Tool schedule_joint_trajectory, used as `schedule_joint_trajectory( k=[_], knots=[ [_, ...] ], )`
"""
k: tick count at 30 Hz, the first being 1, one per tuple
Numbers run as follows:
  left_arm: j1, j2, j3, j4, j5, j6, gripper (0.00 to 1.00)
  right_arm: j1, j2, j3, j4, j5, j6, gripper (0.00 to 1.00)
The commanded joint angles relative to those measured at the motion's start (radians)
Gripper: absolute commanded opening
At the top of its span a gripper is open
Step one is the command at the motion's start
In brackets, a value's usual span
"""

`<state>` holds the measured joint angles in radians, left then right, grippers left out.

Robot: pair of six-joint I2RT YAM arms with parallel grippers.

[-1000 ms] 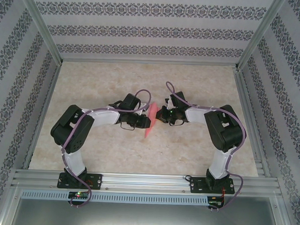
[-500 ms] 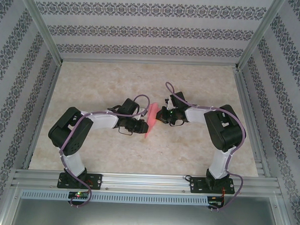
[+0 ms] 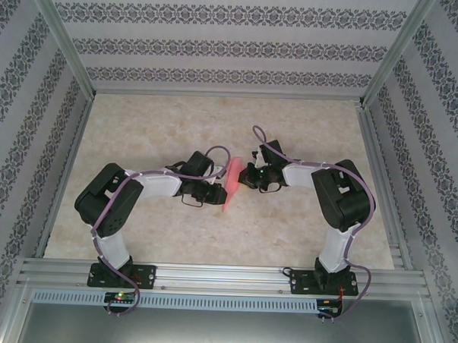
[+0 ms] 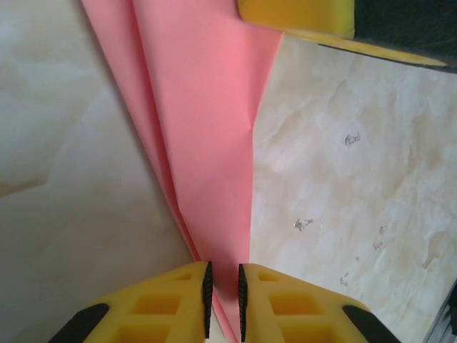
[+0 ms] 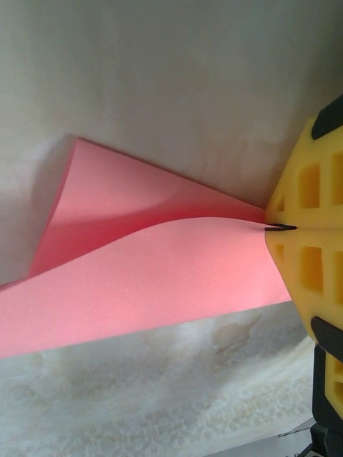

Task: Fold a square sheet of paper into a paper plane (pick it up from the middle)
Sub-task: Fold the wing for the fifth time at the center of the table.

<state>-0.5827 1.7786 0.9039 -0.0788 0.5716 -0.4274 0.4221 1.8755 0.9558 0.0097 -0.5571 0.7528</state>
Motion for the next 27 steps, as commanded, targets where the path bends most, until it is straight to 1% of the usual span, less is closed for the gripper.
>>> schedule_joint_trajectory(
  k=[1, 20, 25, 27],
  knots=[
    [-0.014, 0.024, 0.029, -0.036, -0.012, 0.044, 0.21, 0.009, 0.012, 0.024, -0.014, 0.013, -0.017, 0.02],
    [-0.022, 0.069, 0.078, -0.115, -0.065, 0.098, 0.22, 0.021, 0.0, 0.054, -0.036, 0.011, -0.026, 0.02],
    [-0.023, 0.023, 0.07, -0.112, -0.071, 0.064, 0.24, 0.021, -0.004, 0.053, -0.056, 0.026, -0.035, 0.02],
    [-0.027, -0.007, 0.058, -0.104, -0.079, 0.033, 0.28, 0.022, -0.005, 0.049, -0.06, 0.031, -0.038, 0.02]
  ],
)
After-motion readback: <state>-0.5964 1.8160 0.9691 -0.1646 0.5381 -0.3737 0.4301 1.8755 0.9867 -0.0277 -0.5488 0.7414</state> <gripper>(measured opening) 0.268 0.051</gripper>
